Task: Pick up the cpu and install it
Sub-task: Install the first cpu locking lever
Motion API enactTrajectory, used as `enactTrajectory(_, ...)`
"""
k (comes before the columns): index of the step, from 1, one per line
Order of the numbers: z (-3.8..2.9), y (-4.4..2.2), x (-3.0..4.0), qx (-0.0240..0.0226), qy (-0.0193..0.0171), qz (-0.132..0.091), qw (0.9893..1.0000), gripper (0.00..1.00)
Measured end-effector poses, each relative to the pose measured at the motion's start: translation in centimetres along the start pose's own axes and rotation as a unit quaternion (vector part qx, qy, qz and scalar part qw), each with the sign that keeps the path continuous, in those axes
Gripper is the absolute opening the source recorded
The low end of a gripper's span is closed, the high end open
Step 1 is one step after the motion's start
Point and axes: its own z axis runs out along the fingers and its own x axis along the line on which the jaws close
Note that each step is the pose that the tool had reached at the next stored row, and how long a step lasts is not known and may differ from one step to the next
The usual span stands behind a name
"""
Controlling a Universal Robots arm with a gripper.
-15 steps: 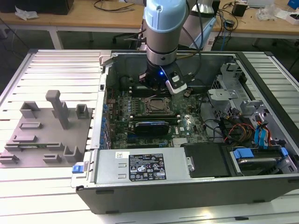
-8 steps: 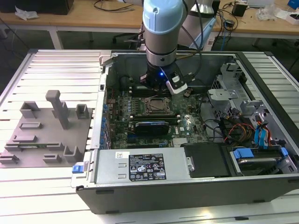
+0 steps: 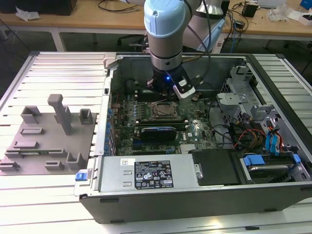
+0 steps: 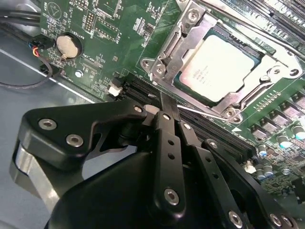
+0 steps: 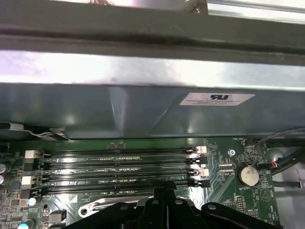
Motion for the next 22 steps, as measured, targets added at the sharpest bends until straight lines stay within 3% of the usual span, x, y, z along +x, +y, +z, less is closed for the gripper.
enactTrajectory(3, -0.04, 0.12, 0.51, -0.0001, -0.0023, 0.0, 1.0, 0.11)
enactTrajectory(4, -0.09, 0.36, 1.38, -0.0001, -0.0065, 0.0, 1.0, 0.11)
enactTrajectory(5, 0.09, 0.36, 2.27, 0.0043, -0.0149, -0.001, 0.9999, 0.11)
enactTrajectory(6, 0.17, 0.34, 2.21, 0.0112, -0.0174, 0.008, 0.9998, 0.11)
enactTrajectory(8, 0.27, 0.31, 2.22, 0.0135, -0.0206, 0.021, 0.9995, 0.11)
enactTrajectory(10, 0.42, 0.27, 2.24, 0.0178, -0.0265, 0.045, 0.9985, 0.11)
enactTrajectory(16, 0.56, 0.42, 2.26, 0.0227, -0.0335, 0.072, 0.9966, 0.11)
enactTrajectory(19, 0.73, 1.04, 2.29, 0.0233, -0.0345, 0.076, 0.9962, 0.11)
enactTrajectory(22, 0.76, 1.06, 2.3, 0.0267, -0.0358, 0.078, 0.9959, 0.11)
